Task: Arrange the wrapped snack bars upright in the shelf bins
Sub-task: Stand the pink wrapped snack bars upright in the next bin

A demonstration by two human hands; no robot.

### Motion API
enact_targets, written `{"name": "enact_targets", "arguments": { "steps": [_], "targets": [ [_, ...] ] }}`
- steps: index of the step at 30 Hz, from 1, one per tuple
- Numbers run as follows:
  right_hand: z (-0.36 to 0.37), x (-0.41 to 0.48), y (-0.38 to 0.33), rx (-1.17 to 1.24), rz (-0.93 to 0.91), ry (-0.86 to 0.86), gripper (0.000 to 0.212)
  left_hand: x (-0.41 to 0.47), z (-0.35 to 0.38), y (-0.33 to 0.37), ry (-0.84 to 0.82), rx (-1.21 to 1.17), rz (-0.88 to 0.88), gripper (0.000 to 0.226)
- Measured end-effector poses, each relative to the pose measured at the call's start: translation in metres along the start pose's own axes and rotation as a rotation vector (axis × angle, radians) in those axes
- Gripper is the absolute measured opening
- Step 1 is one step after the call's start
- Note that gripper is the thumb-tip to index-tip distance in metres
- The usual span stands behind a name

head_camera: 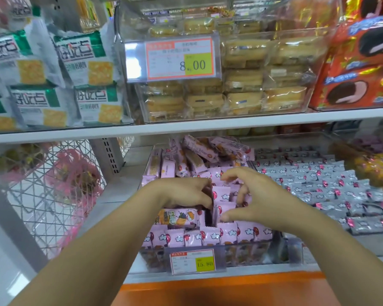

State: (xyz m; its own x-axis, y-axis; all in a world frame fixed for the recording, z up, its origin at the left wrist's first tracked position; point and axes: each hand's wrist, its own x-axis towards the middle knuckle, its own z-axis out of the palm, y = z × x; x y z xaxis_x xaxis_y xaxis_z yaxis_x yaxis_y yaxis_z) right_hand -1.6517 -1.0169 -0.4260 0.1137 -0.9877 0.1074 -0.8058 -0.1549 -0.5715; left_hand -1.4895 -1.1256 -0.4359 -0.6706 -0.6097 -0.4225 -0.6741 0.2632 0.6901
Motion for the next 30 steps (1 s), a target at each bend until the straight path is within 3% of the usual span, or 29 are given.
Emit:
{"name": "enact_targets", "arguments": {
  "steps": [2,4,8,13,16,18,25,30],
  "targets": [
    [0.001,-0.002,0.003,0.032,-0.013,0.008,0.039,0.003,0.001,0.0,-0.044,-0.057,-0.014,0.047],
    [0.005,-0.001,0.009,-0.089,-0.066,0.013,0.022,0.005,-0.001,-0.003,-0.104,-0.211,-0.008,0.056],
    [0.008,0.001,0.012,-0.315,-0.089,0.0,0.023,0.004,-0.005,-0.01,-0.152,-0.408,0.013,0.052],
    [0.005,-0.001,0.016,-0.27,-0.07,-0.042,0.015,0.003,0.001,-0.01,-0.079,-0.049,-0.005,0.062],
    [0.009,-0.003,0.017,-0.211,-0.06,0.04,0.008,0.005,0.001,-0.007,-0.056,0.057,-0.019,0.064],
    [0.013,-0.004,0.016,-0.231,-0.047,0.083,0.015,0.006,0.001,-0.005,-0.041,0.124,-0.017,0.058],
    [0.013,-0.002,0.015,-0.244,-0.05,0.057,0.017,0.003,0.004,-0.01,0.014,0.136,0.008,0.063],
    [0.013,-0.005,0.015,-0.182,-0.126,0.205,0.011,-0.006,0.01,-0.008,0.123,0.208,0.102,0.056]
  ]
}}
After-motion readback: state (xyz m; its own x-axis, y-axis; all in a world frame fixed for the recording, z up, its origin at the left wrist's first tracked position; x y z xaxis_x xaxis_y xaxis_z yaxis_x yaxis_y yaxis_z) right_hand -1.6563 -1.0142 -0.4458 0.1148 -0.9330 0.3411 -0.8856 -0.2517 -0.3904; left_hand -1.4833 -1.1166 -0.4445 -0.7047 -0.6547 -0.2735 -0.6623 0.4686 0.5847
